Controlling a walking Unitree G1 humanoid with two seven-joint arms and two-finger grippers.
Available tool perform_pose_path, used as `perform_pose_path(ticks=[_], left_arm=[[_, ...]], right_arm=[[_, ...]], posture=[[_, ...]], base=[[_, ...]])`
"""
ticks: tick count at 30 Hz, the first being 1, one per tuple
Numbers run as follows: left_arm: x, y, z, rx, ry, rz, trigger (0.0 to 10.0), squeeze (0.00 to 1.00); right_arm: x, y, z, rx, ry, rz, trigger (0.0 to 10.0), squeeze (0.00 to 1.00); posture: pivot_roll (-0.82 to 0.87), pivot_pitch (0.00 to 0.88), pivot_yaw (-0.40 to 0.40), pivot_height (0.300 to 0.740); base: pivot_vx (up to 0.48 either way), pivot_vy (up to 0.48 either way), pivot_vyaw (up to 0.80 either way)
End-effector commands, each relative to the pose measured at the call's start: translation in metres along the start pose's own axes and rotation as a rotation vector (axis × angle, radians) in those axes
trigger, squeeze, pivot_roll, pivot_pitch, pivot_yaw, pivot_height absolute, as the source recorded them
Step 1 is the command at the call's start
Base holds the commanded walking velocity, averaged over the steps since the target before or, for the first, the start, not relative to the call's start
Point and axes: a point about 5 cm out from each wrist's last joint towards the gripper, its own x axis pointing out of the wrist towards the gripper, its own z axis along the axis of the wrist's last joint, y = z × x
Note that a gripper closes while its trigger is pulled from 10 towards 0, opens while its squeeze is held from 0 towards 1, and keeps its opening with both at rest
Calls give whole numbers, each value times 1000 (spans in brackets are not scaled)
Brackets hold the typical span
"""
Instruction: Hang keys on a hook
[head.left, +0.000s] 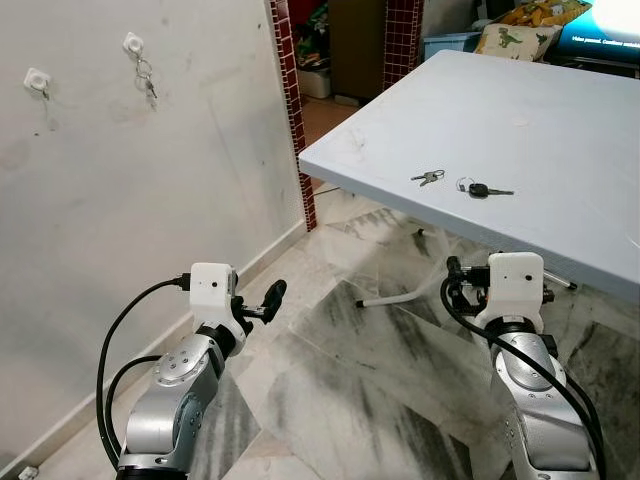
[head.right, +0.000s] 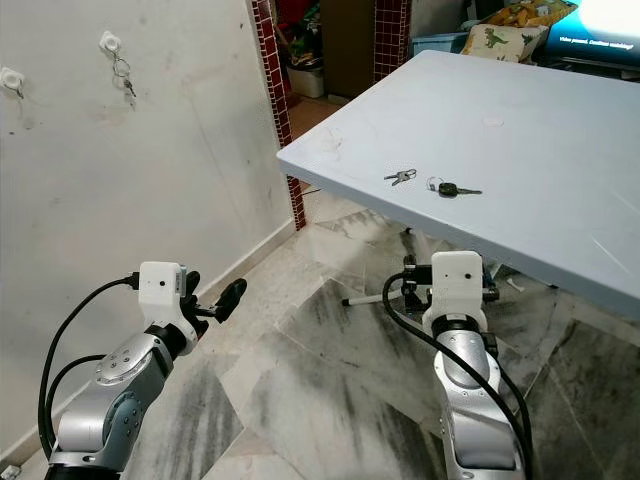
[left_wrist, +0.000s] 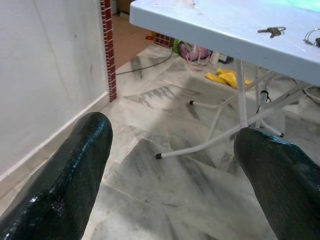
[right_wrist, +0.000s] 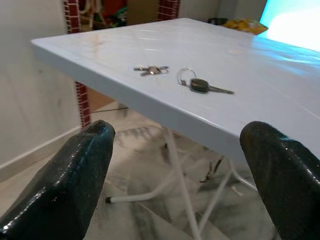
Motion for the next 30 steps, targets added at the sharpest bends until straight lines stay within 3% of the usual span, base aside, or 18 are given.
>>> perform_pose_path(ticks=[1,13,27,30], left_arm=[[-1,4,0,1,3,4,10000,0],[-3,1,-4,-11,23,-25,10000,0],[-3,0,-5,-18,32,-33,10000,0],[-3,-1,-6,-18,33,-35,10000,0]], right_arm=[[0,4,1,13,-4,12,10000,0],[0,1,-5,41,46,-13,10000,0],[0,2,-5,48,40,-8,10000,0],[0,2,-4,45,34,-7,10000,0]], posture=[[-88,0,120,740],[-81,0,123,740],[-80,0,123,740],[-85,0,124,740]], base=[[277,0,0],[291,0,0],[303,0,-768],[311,0,0]])
